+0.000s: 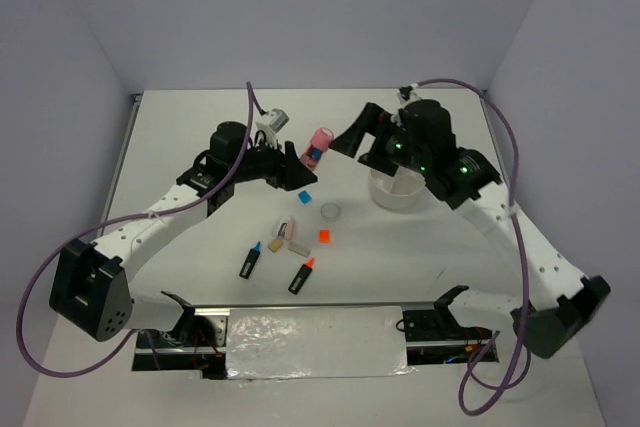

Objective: Sort the stationery into containers
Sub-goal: Pick up the stationery from the center of the board, then place the stationery in the storage box.

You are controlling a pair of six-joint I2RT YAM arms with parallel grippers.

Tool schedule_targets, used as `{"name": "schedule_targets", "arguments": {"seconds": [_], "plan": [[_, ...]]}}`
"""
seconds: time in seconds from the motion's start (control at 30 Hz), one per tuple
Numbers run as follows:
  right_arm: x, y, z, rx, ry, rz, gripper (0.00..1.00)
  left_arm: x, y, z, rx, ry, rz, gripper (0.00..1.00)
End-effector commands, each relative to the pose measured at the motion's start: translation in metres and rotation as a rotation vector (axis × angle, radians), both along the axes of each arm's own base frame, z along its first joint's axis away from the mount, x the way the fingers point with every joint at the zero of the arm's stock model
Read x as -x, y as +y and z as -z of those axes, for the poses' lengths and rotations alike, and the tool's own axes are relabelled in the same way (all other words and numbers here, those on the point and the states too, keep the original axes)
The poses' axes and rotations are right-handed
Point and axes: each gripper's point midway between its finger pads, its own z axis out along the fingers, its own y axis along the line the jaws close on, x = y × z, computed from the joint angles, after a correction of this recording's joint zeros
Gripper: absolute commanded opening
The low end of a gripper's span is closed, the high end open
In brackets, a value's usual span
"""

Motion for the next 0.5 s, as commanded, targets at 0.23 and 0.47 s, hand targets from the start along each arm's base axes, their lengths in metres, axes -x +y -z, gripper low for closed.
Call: {"name": "schedule_targets", "arguments": {"seconds": [0.23, 0.47], "plan": [[-0.023, 0.054, -0.016, -0.009, -0.011, -0.047, 0.98, 0.044, -0.019, -0.052, 0.130, -0.157, 0.201, 0.00], [-0.001, 0.080, -0.009, -0.005, -0.004, -0.212, 0.80, 0.048, -0.013, -0.051, 0.107, -0.172, 0.196, 0.00]]}}
